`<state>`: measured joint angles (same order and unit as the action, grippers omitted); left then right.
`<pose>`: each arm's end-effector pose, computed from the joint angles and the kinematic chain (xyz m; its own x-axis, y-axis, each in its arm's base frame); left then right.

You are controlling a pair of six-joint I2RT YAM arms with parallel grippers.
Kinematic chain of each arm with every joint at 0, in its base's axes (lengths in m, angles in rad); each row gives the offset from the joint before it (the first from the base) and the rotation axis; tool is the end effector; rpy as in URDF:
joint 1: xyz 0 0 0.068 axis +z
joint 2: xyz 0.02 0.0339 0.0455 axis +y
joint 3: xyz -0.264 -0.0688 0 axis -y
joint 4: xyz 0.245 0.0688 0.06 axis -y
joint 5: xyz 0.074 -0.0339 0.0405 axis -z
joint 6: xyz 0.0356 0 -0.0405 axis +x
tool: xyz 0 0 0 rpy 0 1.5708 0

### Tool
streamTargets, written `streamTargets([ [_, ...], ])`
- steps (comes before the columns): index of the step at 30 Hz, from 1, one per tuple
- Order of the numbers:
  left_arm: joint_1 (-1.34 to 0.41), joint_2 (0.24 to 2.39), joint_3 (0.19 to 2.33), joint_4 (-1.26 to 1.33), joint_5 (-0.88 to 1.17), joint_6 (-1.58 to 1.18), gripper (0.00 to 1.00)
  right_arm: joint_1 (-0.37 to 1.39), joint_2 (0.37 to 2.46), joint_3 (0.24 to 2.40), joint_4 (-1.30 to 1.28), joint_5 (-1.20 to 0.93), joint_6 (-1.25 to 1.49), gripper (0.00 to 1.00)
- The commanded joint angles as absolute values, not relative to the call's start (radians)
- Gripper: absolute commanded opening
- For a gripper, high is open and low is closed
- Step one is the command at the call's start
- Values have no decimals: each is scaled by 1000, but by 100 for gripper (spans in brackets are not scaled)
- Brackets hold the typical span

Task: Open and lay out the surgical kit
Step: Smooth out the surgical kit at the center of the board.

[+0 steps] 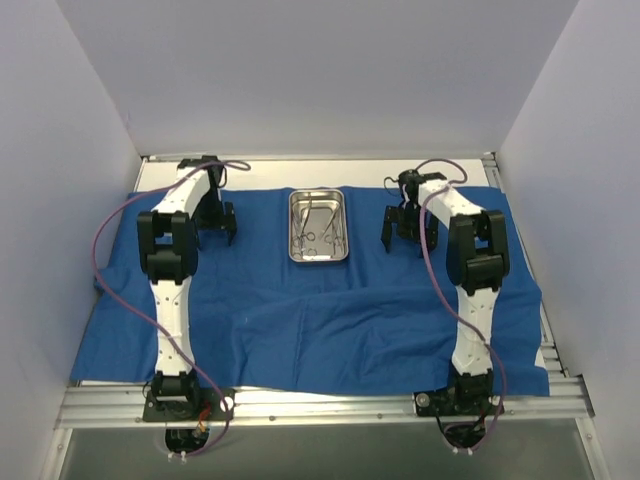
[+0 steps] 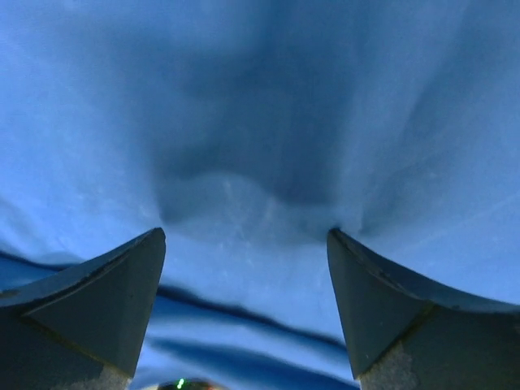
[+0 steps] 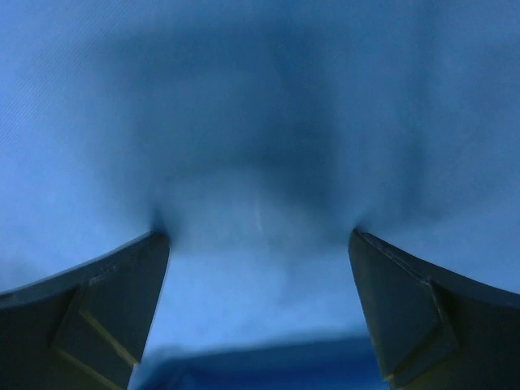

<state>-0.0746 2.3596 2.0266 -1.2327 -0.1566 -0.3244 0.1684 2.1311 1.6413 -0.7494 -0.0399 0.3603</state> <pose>0.4582 -0.0287 0.1670 -0.9684 -0.2433 -0.0545 -0.2488 0.9575 0.1462 0.4339 0.0752 0.1712 -0.9359 0.1982 -0.2913 0.1599 0.9757 0.1501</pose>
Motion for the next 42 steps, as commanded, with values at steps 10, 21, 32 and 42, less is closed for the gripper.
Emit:
streamTargets([
  [10,-31,2674,2459,-1269,-82,-287,86,100,2496,1935,-716,40,304,100],
  [21,66,2803,2721,-1011,270,-284,82,86,2608,2304,-818,41,304,100],
  [32,20,2220,2223,-1030,-6,-295,95,201,2222,2067,-835,115,292,100],
  [42,-100,2126,1833,-1091,-129,-327,95,282,2049,1657,-703,66,328,100],
])
